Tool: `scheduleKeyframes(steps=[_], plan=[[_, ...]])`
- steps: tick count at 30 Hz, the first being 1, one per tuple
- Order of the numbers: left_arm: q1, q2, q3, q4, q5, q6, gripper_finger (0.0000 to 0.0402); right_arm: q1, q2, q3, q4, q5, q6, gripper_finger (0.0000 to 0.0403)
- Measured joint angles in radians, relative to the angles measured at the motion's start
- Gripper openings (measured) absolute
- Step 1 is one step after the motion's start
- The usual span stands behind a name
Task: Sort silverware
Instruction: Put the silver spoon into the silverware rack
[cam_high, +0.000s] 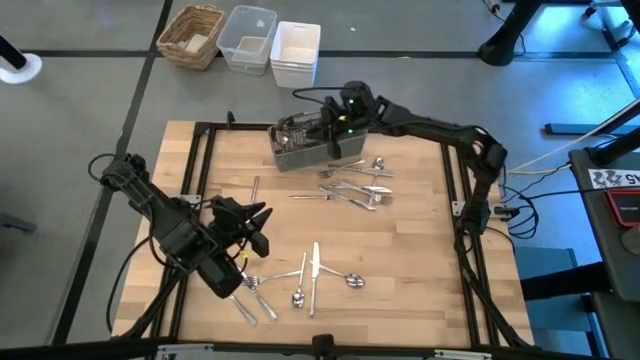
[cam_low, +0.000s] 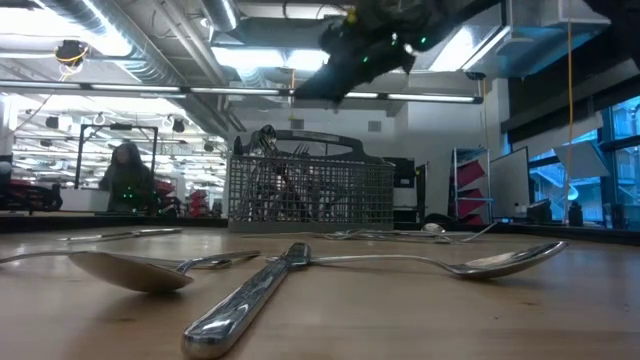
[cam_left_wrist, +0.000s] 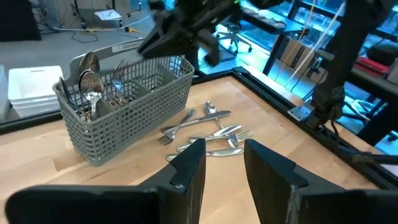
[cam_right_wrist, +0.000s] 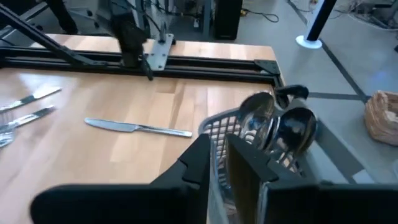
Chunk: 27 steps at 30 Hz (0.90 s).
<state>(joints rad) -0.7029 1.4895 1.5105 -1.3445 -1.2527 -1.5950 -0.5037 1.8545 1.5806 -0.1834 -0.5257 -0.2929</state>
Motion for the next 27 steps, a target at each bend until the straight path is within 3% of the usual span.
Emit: scheduleKeyframes(steps=[3,8,12,20,27], plan=[[0.017,0.0,0.0,0.003,0.103,0.0,0.0104,0.0,-0.047,0.0,-0.064,-0.03,-0.002,0.0053],[0.046,0.0,0.0,0.031,0.399,0.007,0.0104,0.0,-0.124,0.0,-0.176,-0.083,-0.003,0.0053],[0.073,0.0,0.0,0.114,0.571,0.116,0.0104,0.0,-0.17,0.0,-0.28,-0.149,-0.003,0.0053],[0.09,0.05,0.0,0.162,0.668,0.372,0.0104,0.011,-0.244,0.0,-0.474,-0.257,-0.001,0.0053],[0.09,0.128,0.0,0.241,0.719,0.316,0.0104,0.088,-0.267,0.0,-0.638,-0.244,-0.001,0.0053]])
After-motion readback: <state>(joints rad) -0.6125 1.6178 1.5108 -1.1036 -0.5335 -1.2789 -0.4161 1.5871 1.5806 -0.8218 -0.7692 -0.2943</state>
